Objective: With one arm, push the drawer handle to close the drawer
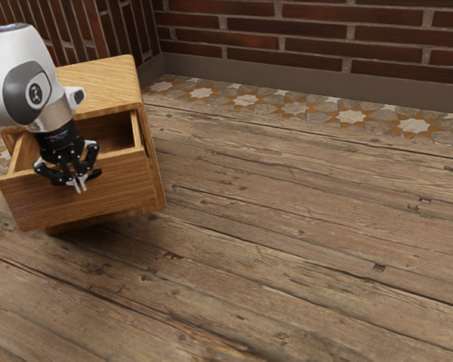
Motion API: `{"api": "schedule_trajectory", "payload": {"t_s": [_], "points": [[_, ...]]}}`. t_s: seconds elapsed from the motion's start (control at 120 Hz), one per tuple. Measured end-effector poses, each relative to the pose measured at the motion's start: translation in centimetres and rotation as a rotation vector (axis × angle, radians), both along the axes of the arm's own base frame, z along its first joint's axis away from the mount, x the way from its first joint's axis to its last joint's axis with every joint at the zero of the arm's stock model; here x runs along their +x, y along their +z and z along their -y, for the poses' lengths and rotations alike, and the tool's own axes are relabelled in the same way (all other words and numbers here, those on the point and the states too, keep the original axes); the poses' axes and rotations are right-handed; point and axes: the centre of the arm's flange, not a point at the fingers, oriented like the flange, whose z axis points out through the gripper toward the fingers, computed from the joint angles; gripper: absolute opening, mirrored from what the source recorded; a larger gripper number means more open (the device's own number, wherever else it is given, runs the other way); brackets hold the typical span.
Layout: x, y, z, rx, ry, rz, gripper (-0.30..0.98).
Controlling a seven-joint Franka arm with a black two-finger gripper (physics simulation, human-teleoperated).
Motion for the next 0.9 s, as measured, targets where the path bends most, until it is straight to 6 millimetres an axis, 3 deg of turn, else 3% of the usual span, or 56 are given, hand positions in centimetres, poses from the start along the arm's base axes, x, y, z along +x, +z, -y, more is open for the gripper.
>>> {"api": "schedule_trajectory", "payload": {"t_s": [0.3, 0.542, 0.9], "points": [[2.8, 0.7, -3.6, 0.023, -0.019, 0.028, -0.05], [5.4, 0.1, -6.9, 0.031, -0.047, 0.04, -0.05], [8.0, -0.7, -9.8, 0.083, -0.083, 0.09, -0.04]]}}
